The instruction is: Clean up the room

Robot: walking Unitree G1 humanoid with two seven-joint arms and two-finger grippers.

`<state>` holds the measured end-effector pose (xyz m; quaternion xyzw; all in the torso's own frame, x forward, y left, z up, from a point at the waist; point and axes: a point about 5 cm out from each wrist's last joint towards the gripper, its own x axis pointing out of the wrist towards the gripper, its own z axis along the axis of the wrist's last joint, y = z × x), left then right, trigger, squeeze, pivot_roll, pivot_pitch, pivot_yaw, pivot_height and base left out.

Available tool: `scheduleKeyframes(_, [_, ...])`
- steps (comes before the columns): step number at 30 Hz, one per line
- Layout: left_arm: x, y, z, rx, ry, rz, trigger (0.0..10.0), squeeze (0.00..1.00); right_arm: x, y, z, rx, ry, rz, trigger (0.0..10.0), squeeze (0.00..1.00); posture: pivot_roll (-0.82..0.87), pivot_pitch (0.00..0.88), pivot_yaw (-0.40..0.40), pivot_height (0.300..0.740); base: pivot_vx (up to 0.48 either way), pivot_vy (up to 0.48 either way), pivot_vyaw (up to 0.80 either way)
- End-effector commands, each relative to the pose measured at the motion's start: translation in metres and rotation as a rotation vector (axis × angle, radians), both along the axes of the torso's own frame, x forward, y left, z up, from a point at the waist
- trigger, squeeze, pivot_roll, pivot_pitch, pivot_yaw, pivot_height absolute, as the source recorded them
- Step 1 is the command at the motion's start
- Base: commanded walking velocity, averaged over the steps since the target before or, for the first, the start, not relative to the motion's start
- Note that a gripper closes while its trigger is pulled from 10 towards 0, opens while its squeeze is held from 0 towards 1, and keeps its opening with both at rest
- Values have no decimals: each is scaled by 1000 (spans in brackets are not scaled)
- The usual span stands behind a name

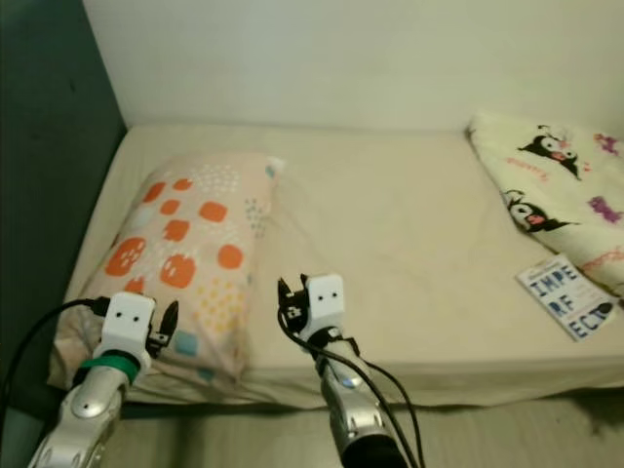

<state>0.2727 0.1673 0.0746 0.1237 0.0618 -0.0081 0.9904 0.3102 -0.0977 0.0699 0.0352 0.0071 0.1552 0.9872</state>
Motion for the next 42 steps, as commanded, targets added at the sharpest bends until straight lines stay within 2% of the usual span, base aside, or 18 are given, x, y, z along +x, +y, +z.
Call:
scheduleKeyframes(1, [-2,2,-5,9,29,8,10000,0,-3,3,-6,-4,23,12,10000,0,214,28,-12,736,0,-480,0])
scheduleKeyframes(6, [-2,2,-5,6,30,10,10000,0,-6,12,-5,-68,-9,67,10000,0,215,33,-11,736,0,-470,480])
scheduleKeyframes(13, [-1,1,-5,3,31,12,10000,0,-4,10,-2,-24,-5,50,10000,0,213,33,-11,736,0,-451,174])
scheduleKeyframes(42, [0,0,-5,-4,28,18,10000,0,-4,10,-3,-36,-6,64,10000,0,217,37,-18,736,0,-441,53])
